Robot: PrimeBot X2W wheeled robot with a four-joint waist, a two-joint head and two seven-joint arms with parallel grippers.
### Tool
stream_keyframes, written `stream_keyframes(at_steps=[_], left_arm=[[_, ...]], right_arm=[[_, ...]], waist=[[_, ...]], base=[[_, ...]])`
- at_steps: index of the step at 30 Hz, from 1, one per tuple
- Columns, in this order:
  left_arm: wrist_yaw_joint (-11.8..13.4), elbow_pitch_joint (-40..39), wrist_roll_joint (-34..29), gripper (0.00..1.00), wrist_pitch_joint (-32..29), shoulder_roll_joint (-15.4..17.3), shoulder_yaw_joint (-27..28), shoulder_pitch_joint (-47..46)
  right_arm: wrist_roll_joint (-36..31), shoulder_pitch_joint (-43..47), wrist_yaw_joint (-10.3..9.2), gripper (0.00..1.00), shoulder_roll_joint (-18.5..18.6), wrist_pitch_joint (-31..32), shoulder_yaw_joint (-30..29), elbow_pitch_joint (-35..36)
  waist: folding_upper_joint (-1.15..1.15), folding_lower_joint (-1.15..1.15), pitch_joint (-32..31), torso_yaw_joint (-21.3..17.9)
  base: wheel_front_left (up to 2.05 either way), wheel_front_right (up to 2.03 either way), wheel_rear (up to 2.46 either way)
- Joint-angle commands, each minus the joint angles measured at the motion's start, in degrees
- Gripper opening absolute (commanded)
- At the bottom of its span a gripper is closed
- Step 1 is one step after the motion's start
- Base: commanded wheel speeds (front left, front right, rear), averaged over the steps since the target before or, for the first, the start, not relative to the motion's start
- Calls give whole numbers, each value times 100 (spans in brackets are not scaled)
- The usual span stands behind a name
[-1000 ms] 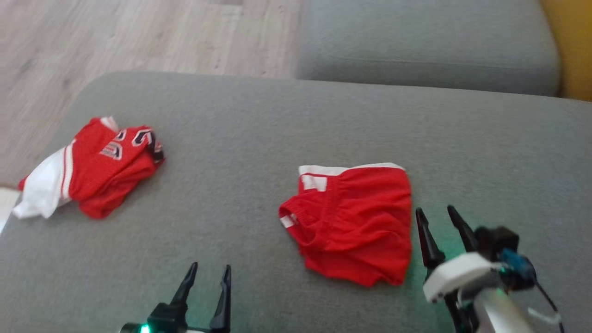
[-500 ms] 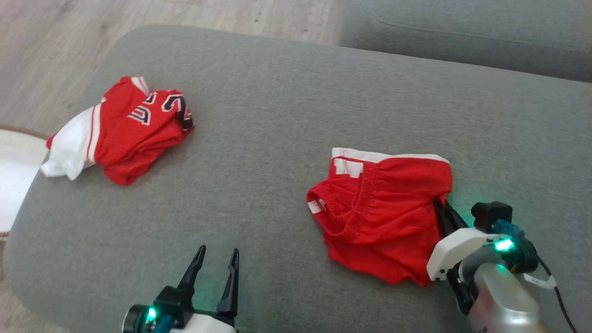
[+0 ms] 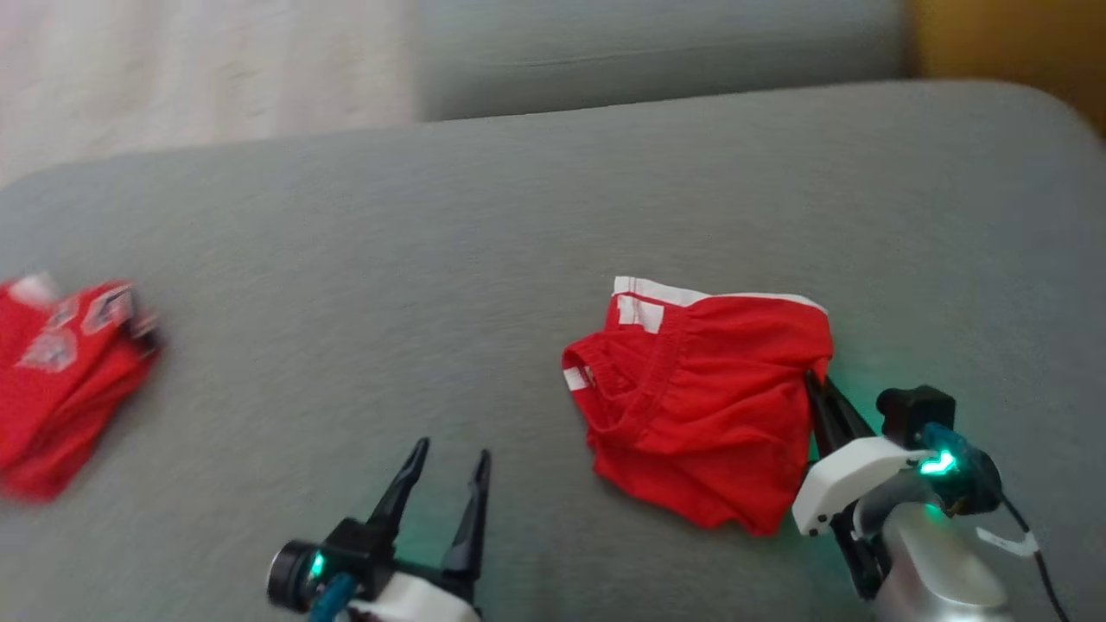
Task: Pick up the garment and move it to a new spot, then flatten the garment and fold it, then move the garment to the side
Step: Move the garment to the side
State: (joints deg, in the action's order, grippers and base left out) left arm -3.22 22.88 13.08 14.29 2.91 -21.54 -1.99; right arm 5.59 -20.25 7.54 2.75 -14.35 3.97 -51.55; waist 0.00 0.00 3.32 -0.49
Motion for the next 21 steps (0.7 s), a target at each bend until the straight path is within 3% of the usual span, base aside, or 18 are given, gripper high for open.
stream_keyframes(at_steps=[1,5,10,14,21], left_arm=[[-35,-217,38,100,71,-3,7,-356],[-93,-280,95,100,71,-3,-321,-568],[-134,-284,158,100,71,-3,-518,-681],[-150,-271,176,100,71,-3,-585,-667],[-172,-89,-1,100,71,-3,-515,-779]], right_arm=[[81,-84,-5,0,13,-63,221,219],[139,-29,-5,0,13,-64,404,325],[150,-58,-5,0,13,-64,486,357],[-14,-197,-5,0,13,-64,337,345],[-584,-911,-5,0,104,-64,176,88]], waist=[[0,0,-76,-1083],[0,0,-12,-1611],[0,0,103,-1968],[0,0,203,-1975],[0,0,666,-1597]], base=[[0,0,0],[0,0,0],[0,0,0],[0,0,0],[0,0,0]])
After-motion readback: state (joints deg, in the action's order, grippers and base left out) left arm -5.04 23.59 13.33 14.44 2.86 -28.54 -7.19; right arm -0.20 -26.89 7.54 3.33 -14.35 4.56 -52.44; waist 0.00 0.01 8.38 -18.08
